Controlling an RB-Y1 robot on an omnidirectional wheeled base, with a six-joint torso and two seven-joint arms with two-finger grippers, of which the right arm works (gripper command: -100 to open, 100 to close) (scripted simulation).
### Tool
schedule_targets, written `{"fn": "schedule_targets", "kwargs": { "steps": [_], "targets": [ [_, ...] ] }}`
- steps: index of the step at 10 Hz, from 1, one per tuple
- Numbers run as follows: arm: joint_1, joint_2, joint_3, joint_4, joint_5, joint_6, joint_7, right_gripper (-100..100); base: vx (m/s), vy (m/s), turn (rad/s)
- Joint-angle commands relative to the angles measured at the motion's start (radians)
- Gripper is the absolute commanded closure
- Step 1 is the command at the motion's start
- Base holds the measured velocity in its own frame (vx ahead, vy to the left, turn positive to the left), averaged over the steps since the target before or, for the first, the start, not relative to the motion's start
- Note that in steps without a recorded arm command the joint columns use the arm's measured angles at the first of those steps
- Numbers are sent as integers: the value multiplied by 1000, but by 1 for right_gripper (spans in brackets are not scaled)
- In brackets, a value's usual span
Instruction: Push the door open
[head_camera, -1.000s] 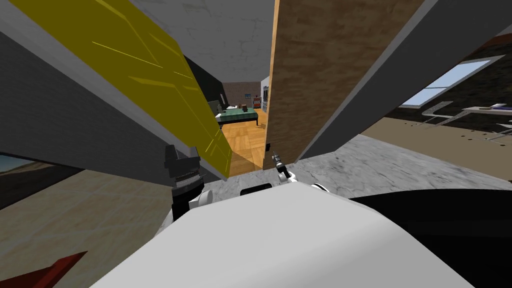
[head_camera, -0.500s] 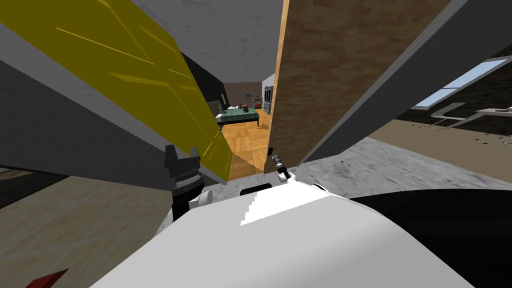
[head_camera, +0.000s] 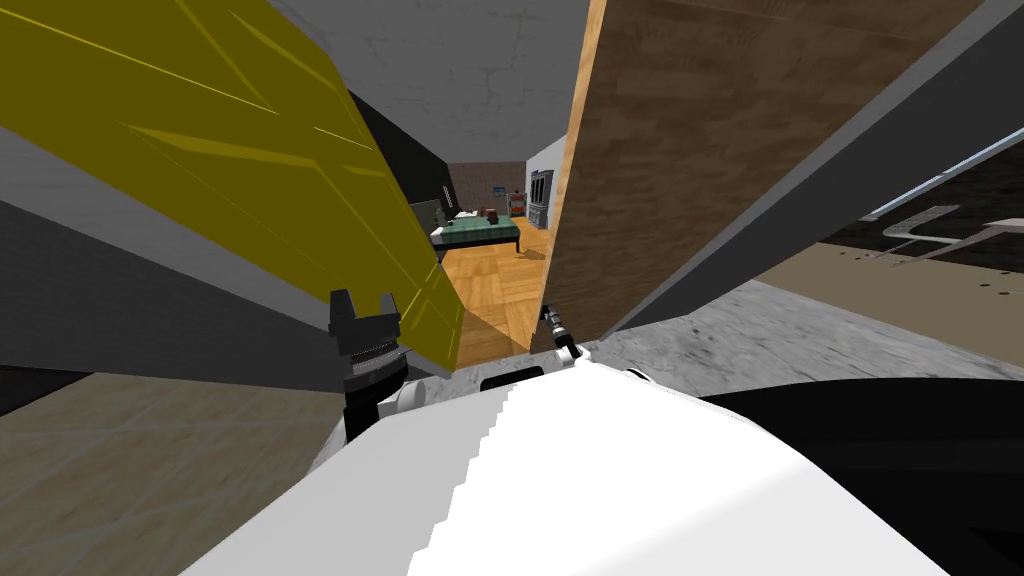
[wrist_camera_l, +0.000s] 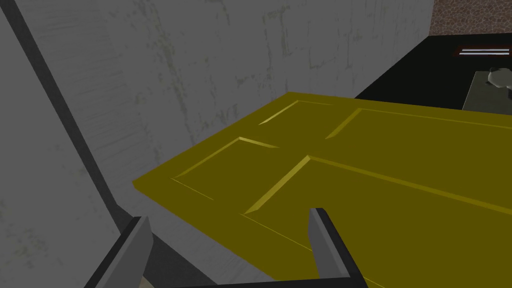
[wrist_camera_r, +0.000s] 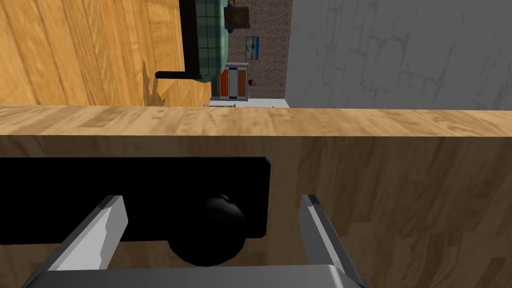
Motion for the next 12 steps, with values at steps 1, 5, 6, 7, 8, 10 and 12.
{"fn": "schedule_targets", "kwargs": {
  "steps": [1,5,6,7,8,10,12],
  "targets": [
    [-1,-1,0,0,0,2,0,100,-14,2,9],
    [-1,-1,0,0,0,2,0,100,-14,-1,2],
    [-1,-1,0,0,0,2,0,100,0,0,0],
    [-1,-1,-11,4,-6,5,5,100,95,19,-25],
    [-1,-1,-13,4,-7,5,6,100,141,38,-39],
    [-2,-2,-27,7,-14,6,12,100,188,37,-27],
    [-2,-4,-44,11,-23,7,20,100,189,32,-21]
  ]
}}
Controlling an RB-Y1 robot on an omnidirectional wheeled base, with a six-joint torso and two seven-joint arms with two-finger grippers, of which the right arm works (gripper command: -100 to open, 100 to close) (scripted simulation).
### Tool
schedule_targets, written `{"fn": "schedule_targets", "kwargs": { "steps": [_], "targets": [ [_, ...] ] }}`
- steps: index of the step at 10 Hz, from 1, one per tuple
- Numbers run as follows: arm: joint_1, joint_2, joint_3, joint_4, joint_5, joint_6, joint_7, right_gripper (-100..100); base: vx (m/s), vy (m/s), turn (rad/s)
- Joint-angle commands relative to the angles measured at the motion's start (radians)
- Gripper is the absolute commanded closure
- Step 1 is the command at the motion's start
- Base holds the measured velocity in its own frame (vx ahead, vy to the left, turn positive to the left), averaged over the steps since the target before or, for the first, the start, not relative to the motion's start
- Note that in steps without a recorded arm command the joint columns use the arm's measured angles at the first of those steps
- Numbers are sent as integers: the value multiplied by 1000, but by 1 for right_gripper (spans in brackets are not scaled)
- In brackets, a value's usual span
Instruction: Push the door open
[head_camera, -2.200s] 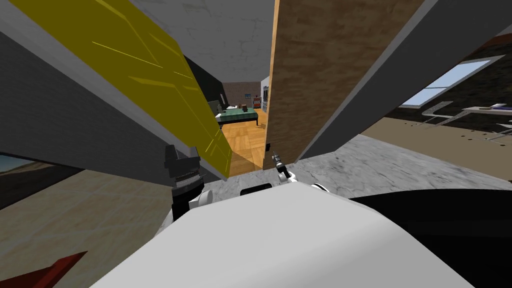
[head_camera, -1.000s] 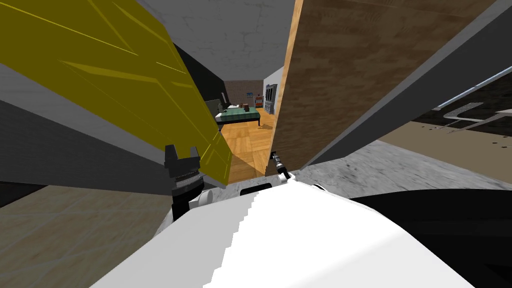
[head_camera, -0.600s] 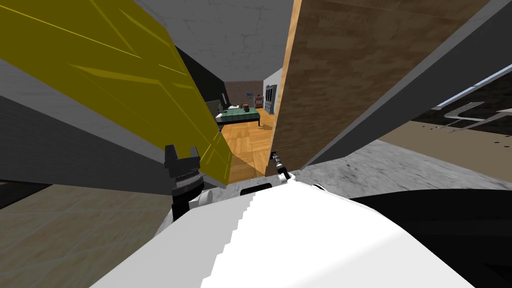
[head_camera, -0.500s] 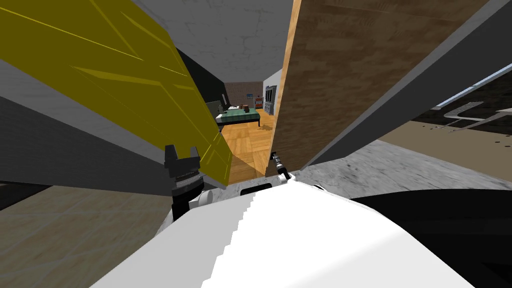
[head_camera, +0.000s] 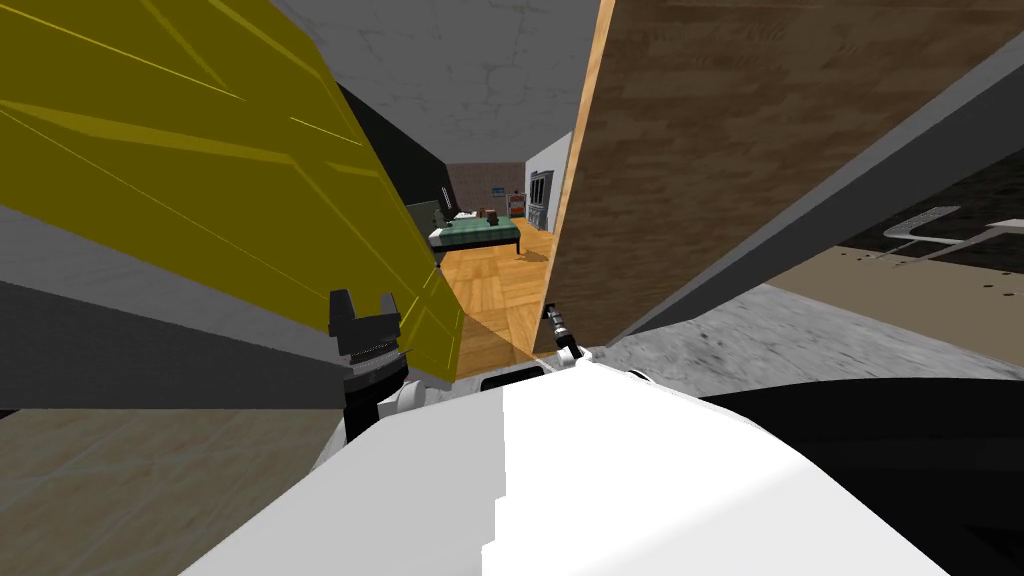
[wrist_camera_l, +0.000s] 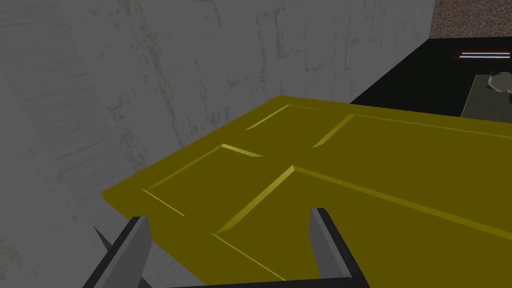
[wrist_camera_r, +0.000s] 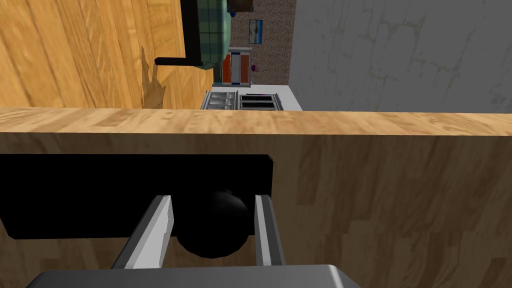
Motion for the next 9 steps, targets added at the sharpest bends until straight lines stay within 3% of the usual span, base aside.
{"fn": "schedule_targets", "kwargs": {
  "steps": [1,6,8,9],
  "targets": [
    [-9,-7,-21,11,-11,-5,8,100,194,31,-49],
    [-12,-12,-77,23,-40,-1,33,100,201,50,-49],
    [-12,-12,-77,23,-40,-1,33,100,81,8,-8],
    [-13,-15,-101,28,-53,1,43,100,139,29,-69]
  ]
}}
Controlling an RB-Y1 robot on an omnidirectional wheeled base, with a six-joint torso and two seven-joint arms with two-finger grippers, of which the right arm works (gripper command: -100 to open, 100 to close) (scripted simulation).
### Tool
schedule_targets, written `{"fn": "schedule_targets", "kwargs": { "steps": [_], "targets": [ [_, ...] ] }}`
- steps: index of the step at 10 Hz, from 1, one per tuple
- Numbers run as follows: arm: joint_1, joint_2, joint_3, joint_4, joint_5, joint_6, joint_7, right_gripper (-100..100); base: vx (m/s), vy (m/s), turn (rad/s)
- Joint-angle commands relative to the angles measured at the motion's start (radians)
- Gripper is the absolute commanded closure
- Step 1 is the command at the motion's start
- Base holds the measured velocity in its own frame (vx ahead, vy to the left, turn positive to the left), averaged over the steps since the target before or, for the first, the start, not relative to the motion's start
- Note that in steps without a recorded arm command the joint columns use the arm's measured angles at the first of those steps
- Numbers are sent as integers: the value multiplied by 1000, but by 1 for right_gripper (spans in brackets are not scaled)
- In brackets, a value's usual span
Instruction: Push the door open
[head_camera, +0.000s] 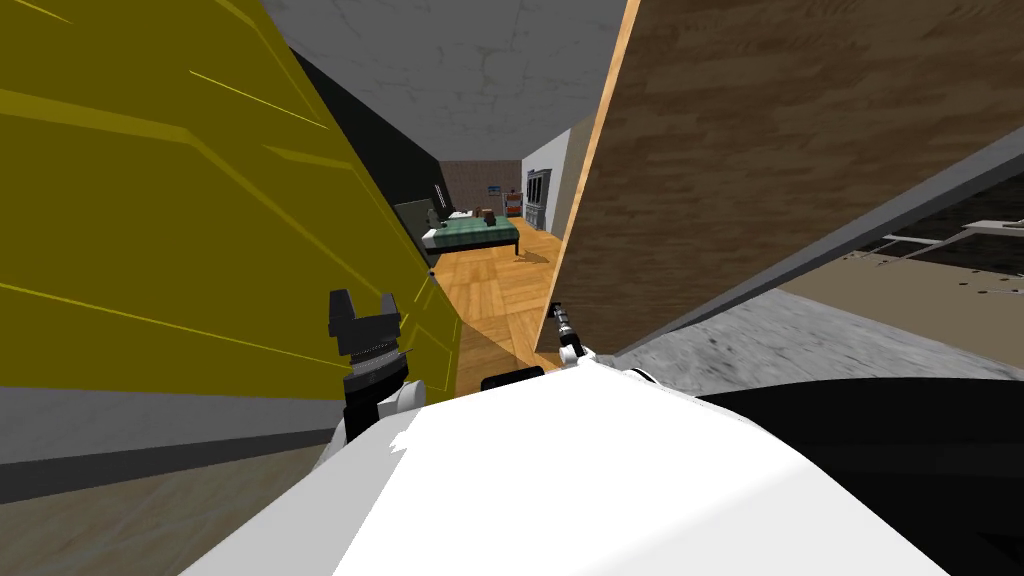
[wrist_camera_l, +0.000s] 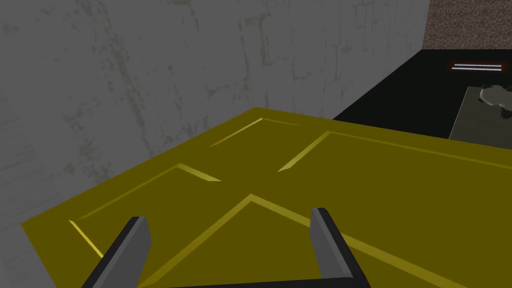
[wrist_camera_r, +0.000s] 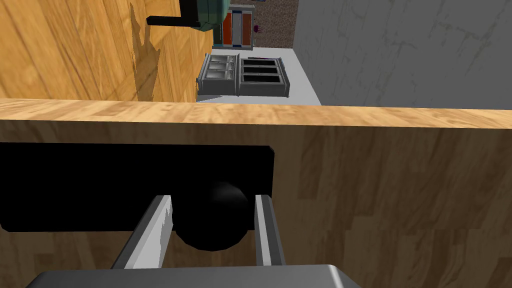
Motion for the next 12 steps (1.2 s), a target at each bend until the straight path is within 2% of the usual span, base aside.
{"fn": "schedule_targets", "kwargs": {
  "steps": [1,3,5,6,8,10,11,12],
  "targets": [
    [9,-7,-28,-10,-14,4,16,100,181,62,-63],
    [7,-9,-52,-4,-27,6,26,100,184,53,-63],
    [7,-9,-52,-4,-27,6,26,100,96,19,-19],
    [6,-11,-76,1,-39,8,37,100,137,27,-37],
    [5,-13,-93,4,-48,9,44,100,189,60,-59],
    [5,-13,-93,4,-48,9,44,100,82,21,-25],
    [4,-15,-113,9,-59,11,53,100,114,28,-26],
    [4,-15,-118,10,-62,11,56,100,168,49,-58]
  ]
}}
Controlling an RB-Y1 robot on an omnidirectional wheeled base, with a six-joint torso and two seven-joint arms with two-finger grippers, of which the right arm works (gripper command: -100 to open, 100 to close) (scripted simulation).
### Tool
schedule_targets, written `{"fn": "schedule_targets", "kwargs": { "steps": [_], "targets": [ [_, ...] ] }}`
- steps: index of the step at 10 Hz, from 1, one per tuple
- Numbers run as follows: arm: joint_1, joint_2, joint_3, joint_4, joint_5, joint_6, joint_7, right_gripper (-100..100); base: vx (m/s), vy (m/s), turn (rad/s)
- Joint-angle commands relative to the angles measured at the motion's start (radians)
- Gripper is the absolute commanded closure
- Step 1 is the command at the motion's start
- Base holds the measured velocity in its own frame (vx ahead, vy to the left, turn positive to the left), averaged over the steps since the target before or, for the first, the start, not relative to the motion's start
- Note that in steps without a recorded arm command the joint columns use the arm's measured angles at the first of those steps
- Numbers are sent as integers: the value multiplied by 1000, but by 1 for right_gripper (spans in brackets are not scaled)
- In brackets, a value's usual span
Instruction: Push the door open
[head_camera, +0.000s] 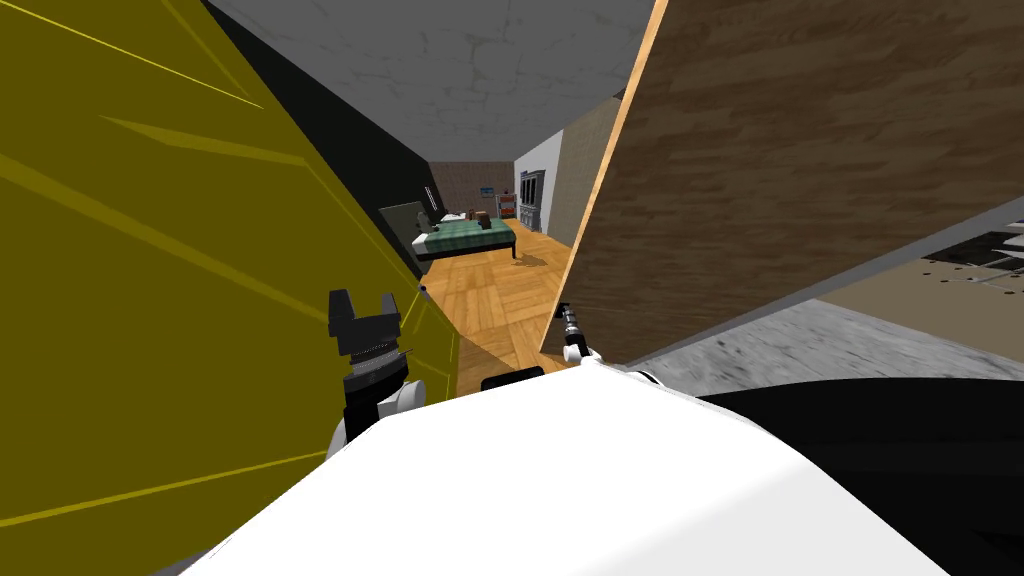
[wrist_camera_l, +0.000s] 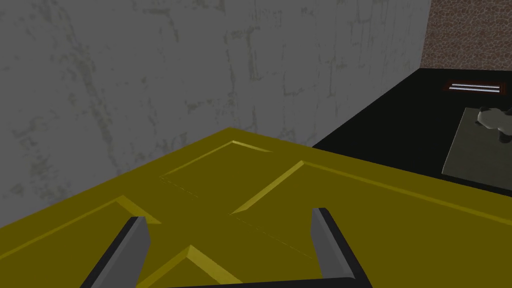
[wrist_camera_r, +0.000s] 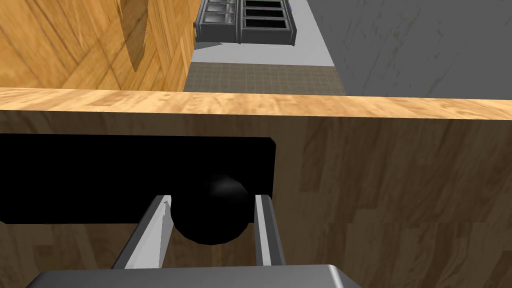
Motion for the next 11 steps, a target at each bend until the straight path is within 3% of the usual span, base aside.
{"fn": "schedule_targets", "kwargs": {
  "steps": [1,6,7,11],
  "targets": [
    [-2,-10,-23,3,-12,-4,9,100,176,78,-71],
    [-4,-13,-59,11,-31,-2,25,100,186,34,-46],
    [3,-9,-54,2,-28,4,24,100,91,6,-20],
    [8,-17,-93,3,-55,4,41,100,194,-4,-38]
  ]
}}
